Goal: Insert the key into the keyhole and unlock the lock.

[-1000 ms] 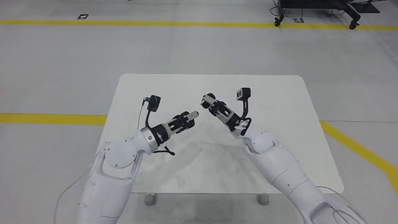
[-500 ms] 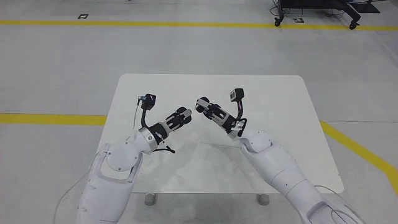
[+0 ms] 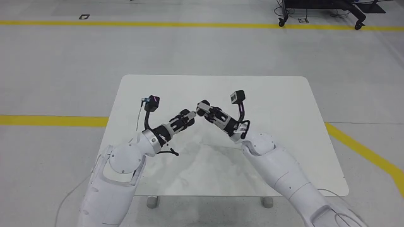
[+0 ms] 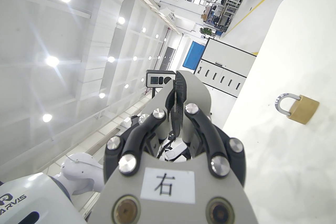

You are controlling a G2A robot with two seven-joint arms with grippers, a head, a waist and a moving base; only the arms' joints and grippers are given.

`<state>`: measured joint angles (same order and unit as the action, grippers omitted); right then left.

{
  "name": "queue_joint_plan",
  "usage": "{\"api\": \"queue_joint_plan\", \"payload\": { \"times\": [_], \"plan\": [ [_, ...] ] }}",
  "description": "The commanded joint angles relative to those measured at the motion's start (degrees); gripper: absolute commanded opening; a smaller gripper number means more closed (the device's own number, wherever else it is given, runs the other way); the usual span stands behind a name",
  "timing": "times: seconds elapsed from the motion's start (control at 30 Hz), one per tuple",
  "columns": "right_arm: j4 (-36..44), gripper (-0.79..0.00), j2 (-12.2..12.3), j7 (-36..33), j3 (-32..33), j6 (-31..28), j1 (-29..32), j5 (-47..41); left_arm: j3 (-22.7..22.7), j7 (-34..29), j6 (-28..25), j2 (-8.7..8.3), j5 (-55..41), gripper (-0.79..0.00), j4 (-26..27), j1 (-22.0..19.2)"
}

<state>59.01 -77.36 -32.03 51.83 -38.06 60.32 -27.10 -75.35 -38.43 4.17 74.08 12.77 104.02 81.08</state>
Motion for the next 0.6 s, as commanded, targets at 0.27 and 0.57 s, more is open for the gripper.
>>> {"api": "queue_joint_plan", "payload": {
  "times": [0.27,0.57],
  "plan": [
    [-0.14,-0.785,-0.42,-0.8,0.38,0.62,0.1,0.44,0.33,0.48,0.64,-0.36,-0.37,-0.785,-0.05,-0.15],
    [0.08,-0.785,-0.64,-1.5,1.18,0.92,0.44,0.24,0.09,1.34,1.06,-0.74,-0.04,-0.785,0.03,-0.27]
  ]
}}
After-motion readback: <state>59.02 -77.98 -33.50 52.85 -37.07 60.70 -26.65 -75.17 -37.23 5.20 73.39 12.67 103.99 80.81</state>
